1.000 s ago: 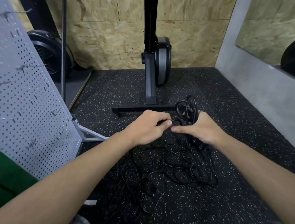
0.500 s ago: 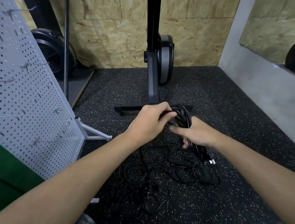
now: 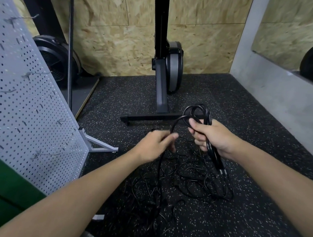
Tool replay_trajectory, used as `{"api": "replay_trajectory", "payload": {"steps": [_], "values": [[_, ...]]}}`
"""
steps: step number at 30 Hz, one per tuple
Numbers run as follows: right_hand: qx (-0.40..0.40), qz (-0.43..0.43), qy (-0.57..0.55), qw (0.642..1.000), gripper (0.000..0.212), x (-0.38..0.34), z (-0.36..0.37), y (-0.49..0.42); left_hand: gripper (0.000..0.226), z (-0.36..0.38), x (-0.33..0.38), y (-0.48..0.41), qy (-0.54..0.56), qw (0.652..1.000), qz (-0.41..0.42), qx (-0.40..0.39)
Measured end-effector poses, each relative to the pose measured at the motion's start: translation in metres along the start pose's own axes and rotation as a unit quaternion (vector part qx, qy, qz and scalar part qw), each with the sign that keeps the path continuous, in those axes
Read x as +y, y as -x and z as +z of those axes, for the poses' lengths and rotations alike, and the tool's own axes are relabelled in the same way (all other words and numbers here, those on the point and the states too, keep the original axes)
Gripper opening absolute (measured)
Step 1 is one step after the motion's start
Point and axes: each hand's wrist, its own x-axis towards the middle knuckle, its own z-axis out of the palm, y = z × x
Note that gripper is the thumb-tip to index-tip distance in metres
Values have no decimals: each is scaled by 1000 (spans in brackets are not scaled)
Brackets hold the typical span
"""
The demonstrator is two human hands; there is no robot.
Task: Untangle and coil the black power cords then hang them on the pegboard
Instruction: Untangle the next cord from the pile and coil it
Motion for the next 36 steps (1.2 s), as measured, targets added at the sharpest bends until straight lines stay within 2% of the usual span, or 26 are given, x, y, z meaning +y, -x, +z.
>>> {"api": "replay_trajectory", "payload": {"steps": [2,4,9,12,15,17,20,23,25,29,33,36], "values": [[20,-4,-28,999,34,-1,-3,0,42,6,-11,2,5,997,-24,-69],[57,-19,-26,998,35,0,-5,-1,41,9,-18,2,27,995,-37,-87],[179,-17,55,982,44,11,-1,-7,46,1,3,1,18,998,-12,63],[201,-16,80,976,53,10,1,-4,52,-4,28,-1,59,992,16,114],[198,-11,43,979,57,9,5,-3,51,-4,41,-3,129,986,-8,101],[181,-18,5,983,53,8,9,-2,46,0,42,-2,127,989,-12,68],[168,-32,-22,985,63,6,13,0,49,8,40,-1,103,995,6,-5],[133,-47,-32,989,40,6,12,3,51,11,37,0,76,994,29,-68],[116,-51,-36,991,32,6,13,3,48,11,38,1,54,993,38,-95],[112,-30,2,993,13,11,19,-1,50,19,31,-4,25,995,28,-93],[103,-49,25,993,29,12,20,-5,61,24,23,-5,74,993,-3,-91],[113,-71,-28,991,28,7,22,-7,70,26,15,-3,65,991,-14,-119]]}}
